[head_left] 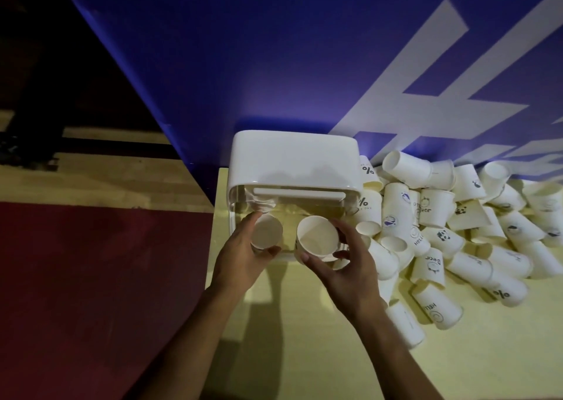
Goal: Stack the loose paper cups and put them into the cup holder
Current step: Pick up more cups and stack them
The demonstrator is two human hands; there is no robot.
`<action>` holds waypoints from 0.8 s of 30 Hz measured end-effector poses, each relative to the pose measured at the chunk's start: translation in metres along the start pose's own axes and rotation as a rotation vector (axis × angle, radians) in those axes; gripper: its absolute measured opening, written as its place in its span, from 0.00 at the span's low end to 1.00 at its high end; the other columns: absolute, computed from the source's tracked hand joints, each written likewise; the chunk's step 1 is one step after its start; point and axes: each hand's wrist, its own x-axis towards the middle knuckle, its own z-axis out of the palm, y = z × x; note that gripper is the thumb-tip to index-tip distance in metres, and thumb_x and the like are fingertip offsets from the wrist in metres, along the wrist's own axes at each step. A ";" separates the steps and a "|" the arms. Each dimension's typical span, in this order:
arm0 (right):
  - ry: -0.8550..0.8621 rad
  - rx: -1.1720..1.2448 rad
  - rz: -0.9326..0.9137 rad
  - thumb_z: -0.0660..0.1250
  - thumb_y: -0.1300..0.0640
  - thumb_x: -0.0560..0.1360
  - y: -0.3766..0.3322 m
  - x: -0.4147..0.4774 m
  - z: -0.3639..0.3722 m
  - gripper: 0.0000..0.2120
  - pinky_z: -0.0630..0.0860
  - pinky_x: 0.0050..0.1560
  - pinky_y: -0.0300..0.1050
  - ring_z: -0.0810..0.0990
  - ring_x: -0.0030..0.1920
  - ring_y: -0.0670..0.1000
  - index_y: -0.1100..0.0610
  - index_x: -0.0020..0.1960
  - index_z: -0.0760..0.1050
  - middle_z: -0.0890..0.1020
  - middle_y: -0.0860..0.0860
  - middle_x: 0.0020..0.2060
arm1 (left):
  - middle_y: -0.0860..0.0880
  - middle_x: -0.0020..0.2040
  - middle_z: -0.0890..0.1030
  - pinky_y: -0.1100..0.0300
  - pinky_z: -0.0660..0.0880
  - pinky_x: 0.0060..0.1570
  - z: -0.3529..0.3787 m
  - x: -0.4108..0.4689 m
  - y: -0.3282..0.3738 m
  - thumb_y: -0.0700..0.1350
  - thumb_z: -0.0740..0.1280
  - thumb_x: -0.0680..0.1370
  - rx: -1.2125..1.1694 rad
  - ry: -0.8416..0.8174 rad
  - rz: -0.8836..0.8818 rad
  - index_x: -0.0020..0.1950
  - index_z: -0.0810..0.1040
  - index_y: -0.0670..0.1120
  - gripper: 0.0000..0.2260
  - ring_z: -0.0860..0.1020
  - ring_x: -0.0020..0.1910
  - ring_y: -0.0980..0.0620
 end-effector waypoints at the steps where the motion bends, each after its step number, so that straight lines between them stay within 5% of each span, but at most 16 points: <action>1: -0.004 0.004 -0.003 0.84 0.46 0.65 0.001 0.001 0.002 0.33 0.81 0.54 0.48 0.78 0.60 0.41 0.44 0.66 0.74 0.80 0.38 0.59 | 0.61 0.69 0.77 0.59 0.75 0.58 0.000 0.001 -0.002 0.55 0.79 0.72 -0.006 -0.016 -0.019 0.75 0.68 0.61 0.34 0.75 0.64 0.59; 7: -0.054 -0.025 -0.071 0.82 0.51 0.68 -0.001 0.008 0.015 0.34 0.78 0.58 0.42 0.79 0.61 0.42 0.46 0.69 0.71 0.78 0.36 0.61 | 0.61 0.71 0.76 0.60 0.74 0.58 0.002 0.001 -0.010 0.56 0.78 0.73 0.055 -0.023 -0.055 0.77 0.69 0.60 0.34 0.75 0.62 0.60; 11: -0.112 0.007 -0.183 0.81 0.55 0.69 -0.013 0.012 0.033 0.31 0.78 0.59 0.41 0.79 0.62 0.43 0.50 0.68 0.71 0.78 0.38 0.62 | 0.54 0.73 0.75 0.58 0.74 0.65 -0.001 0.004 -0.010 0.50 0.78 0.74 0.049 -0.099 -0.042 0.79 0.67 0.55 0.35 0.75 0.69 0.52; 15: -0.160 0.003 -0.203 0.82 0.51 0.69 -0.016 0.019 0.053 0.31 0.79 0.59 0.48 0.79 0.62 0.44 0.50 0.68 0.71 0.79 0.39 0.61 | 0.61 0.65 0.79 0.56 0.78 0.59 -0.013 -0.001 -0.016 0.45 0.77 0.74 -0.086 -0.127 -0.081 0.77 0.61 0.66 0.39 0.78 0.64 0.59; 24: -0.167 0.036 -0.227 0.82 0.57 0.69 -0.016 0.024 0.071 0.31 0.77 0.60 0.40 0.80 0.62 0.45 0.53 0.67 0.72 0.80 0.41 0.60 | 0.65 0.63 0.81 0.52 0.78 0.63 -0.028 -0.001 -0.020 0.40 0.72 0.77 -0.165 -0.140 -0.073 0.74 0.69 0.62 0.30 0.79 0.63 0.63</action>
